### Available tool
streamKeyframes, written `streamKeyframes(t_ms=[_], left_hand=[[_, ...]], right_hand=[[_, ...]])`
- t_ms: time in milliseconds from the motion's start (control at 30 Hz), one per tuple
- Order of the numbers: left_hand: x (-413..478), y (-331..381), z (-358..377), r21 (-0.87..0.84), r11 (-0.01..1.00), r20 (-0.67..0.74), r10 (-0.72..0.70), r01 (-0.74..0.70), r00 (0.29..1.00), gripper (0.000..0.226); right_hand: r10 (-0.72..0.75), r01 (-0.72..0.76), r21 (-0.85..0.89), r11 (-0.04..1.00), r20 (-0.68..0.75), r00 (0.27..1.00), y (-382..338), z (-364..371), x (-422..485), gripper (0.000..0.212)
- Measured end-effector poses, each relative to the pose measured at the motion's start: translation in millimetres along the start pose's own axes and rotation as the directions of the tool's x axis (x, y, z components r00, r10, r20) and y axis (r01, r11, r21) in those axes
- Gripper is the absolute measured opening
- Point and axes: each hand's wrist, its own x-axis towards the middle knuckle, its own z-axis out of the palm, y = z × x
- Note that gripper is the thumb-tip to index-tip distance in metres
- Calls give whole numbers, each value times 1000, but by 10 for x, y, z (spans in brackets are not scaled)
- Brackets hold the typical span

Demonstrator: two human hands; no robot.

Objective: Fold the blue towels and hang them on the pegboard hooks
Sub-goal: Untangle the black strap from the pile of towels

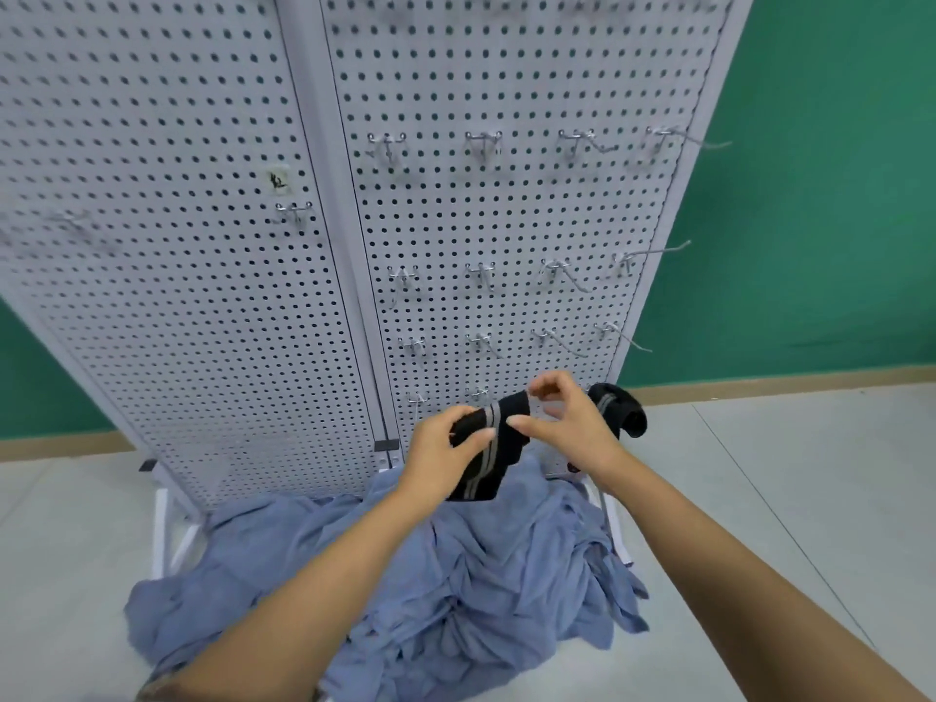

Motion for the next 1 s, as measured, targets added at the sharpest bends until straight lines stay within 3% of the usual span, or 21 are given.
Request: streamKeyframes(t_ms=[100, 200, 367, 467, 567, 667, 767, 833, 900, 933, 1000], left_hand=[[45, 251, -33, -113, 993, 42, -15, 20, 999, 4], [63, 435, 29, -290, 954, -21, -90, 80, 996, 9], [85, 595, 180, -429, 888, -129, -239, 163, 963, 19], [73, 541, 195, -470, 855, -11, -255, 220, 967, 29], [-11, 459, 248, -396, 865, 136, -276, 308, 951, 18], [-35, 350, 340, -409, 840, 138, -330, 357, 934, 11], [15, 240, 422, -431, 791, 125, -424, 434, 897, 19], [21, 157, 490, -320, 822, 105, -463, 471, 880, 33], [-17, 96, 573, -110, 903, 69, -410, 415, 910, 44], [-41, 70, 620, -36, 931, 81, -359, 363, 930, 48], [-90, 44, 717, 59, 961, 192, -275, 268, 942, 58]], right_hand=[[30, -24, -50, 998, 135, 990, -56, -123, -64, 54], [16, -25, 47, 999, 178, 984, -88, -82, -154, 50], [2, -14, 97, 995, 127, 992, -77, 34, -249, 37], [18, -20, 141, 990, 14, 1000, -55, -45, -282, 29], [45, -32, 194, 980, -63, 997, 2, -150, -290, 29], [98, -90, 199, 976, -30, 995, 95, -206, -321, 31], [238, -236, 244, 941, 19, 971, 241, -205, -388, 26], [329, -303, 308, 902, -35, 944, 333, -183, -427, 18], [432, -364, 372, 854, -117, 894, 392, -166, -435, 10], [477, -381, 419, 824, -149, 866, 419, -166, -429, 17], [528, -389, 506, 770, -163, 833, 454, -166, -417, 21]])
